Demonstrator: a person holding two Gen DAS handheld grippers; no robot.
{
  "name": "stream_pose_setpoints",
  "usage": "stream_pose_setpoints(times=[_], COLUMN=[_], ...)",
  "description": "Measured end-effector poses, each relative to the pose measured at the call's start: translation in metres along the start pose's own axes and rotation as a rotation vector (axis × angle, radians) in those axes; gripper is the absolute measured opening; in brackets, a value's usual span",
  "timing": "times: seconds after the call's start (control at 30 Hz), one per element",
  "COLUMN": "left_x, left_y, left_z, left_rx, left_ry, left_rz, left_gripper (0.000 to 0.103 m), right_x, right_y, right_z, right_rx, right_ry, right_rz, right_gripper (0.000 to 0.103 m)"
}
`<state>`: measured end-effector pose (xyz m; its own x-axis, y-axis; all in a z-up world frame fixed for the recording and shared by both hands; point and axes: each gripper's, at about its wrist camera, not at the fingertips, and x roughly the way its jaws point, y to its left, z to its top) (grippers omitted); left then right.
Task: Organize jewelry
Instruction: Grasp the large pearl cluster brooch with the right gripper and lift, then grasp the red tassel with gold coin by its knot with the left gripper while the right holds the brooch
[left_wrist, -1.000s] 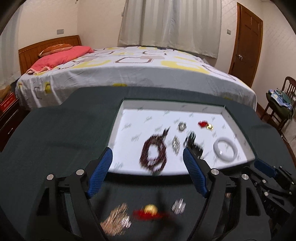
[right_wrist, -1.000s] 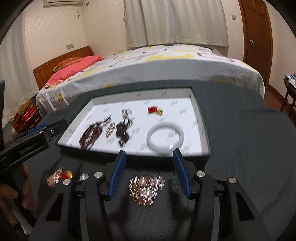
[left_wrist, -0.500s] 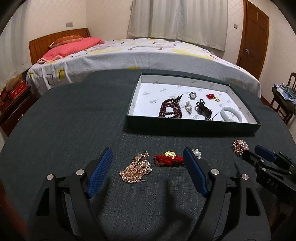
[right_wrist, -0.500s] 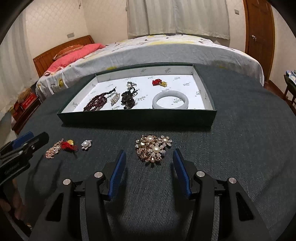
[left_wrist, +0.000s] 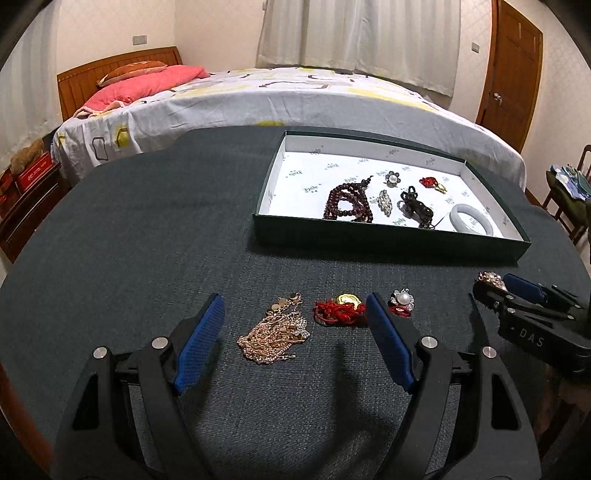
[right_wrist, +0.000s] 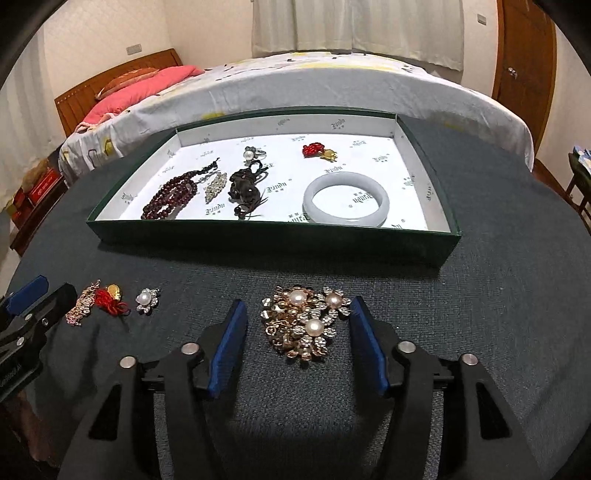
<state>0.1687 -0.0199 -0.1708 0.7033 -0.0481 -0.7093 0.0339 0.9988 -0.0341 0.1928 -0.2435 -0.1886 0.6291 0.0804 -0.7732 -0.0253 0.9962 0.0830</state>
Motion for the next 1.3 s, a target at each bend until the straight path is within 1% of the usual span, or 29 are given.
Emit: stream_pose_setpoints(times=[0.23,0.27,0.3,0.33,0.37,0.47,0.73,0.93,1.03,1.13,1.23,1.3], left_x=[0.002,0.003,0.003,0.005,0.005,0.007,0.009,0.009,0.008,0.009,0.011,0.012], left_y=[-0.001,-0.001,0.0,0.0,0.001,0.003,0.003,-0.002,-0.007,-0.013,-0.019,-0.025], left_z=[-0.001,-0.001,-0.001,-0.001,-0.001,-0.002,-0.003,-0.004,-0.003,-0.003,-0.002,-0.001], left_rx=[0.003,0.002,-0.001,-0.003,-0.006,-0.01,-0.002,0.005,0.016,0.025,0.032,0.04], left_ry=[0.005,0.005,0.007,0.008,0.009,0.016,0.017,0.022,0.018,0.026,0.039,0.042], left_rz=[0.004,0.005,0.007,0.008,0.009,0.012,0.015,-0.006,-0.011,-0.02,-0.035,-0.046], left_gripper=[0.077,0.077,0.077,0.077,0.077,0.077,0.077,0.076,0.075,0.067,0.065,0.061], right_x=[-0.005,-0.007,-0.009,-0.012,-0.011,-0.009,-0.015,-0.022,-0.024,-0.025,-0.025,-0.025], right_y=[-0.006,-0.007,-0.007,-0.008,-0.008,-0.012,-0.016,-0.021,-0.024,-0.027,-0.028,-0.03], right_z=[-0.003,-0.003,-0.003,-0.003,-0.003,-0.005,-0.008,-0.008,-0.008,-0.009,-0.01,-0.011], right_rx=[0.024,0.028,0.029,0.027,0.024,0.04,0.061,0.072,0.08,0.086,0.092,0.099], right_ry=[-0.01,-0.017,-0.022,-0.029,-0.02,-0.008,-0.03,-0.045,-0.049,-0.05,-0.051,-0.051], right_rz=[0.034,0.039,0.04,0.038,0.041,0.059,0.077,0.078,0.08,0.088,0.097,0.105], right_gripper=[0.045,0.042,0.033,0.031,0.026,0.022,0.021,0.021,0.021,0.021,0.021,0.021])
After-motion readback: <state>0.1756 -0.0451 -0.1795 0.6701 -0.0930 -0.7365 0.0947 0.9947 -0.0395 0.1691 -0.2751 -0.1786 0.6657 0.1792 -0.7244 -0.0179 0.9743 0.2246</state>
